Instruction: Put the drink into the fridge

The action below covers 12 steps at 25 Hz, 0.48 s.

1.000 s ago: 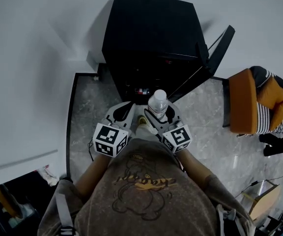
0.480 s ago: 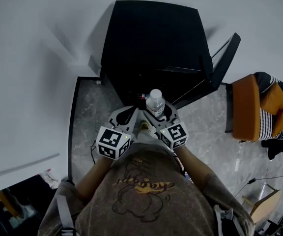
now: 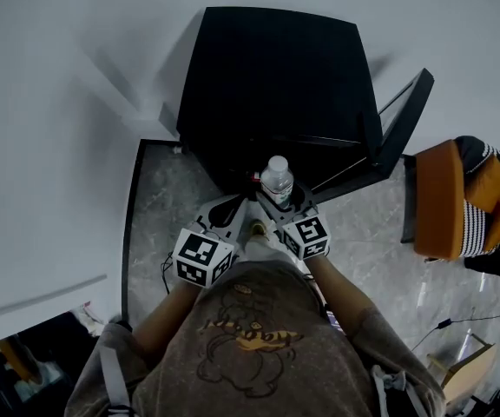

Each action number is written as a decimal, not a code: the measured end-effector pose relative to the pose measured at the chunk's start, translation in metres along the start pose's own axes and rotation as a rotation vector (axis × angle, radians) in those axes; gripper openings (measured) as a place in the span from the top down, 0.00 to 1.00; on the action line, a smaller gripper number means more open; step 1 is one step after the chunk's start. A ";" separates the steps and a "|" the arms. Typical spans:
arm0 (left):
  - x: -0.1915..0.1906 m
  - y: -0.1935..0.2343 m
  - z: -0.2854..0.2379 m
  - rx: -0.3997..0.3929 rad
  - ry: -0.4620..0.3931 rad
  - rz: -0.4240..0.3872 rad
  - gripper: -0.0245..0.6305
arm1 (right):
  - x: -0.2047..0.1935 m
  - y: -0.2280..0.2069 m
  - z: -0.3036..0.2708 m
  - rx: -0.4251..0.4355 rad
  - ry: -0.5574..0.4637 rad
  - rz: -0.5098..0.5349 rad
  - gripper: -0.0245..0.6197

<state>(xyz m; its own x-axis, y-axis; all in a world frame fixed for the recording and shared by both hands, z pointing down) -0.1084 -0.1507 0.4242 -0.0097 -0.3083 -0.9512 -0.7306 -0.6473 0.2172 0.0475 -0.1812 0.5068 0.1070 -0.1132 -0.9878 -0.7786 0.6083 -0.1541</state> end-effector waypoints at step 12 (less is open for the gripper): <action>-0.012 0.003 -0.008 0.005 0.027 0.017 0.96 | -0.022 -0.031 -0.031 -0.060 0.011 -0.008 0.48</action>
<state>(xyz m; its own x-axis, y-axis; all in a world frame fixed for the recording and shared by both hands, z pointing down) -0.1051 -0.1552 0.4379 -0.0039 -0.3384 -0.9410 -0.7342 -0.6379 0.2324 0.0499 -0.2217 0.5340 0.1066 -0.1263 -0.9862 -0.8134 0.5594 -0.1595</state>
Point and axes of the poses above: the fingertips, and each gripper's own axes: z backward along the fingers, y to its left, x out of its top, the point moved 8 cm from there along z, backward along the fingers, and after that the axes turned 11 degrees about -y, right-handed, at the moved point
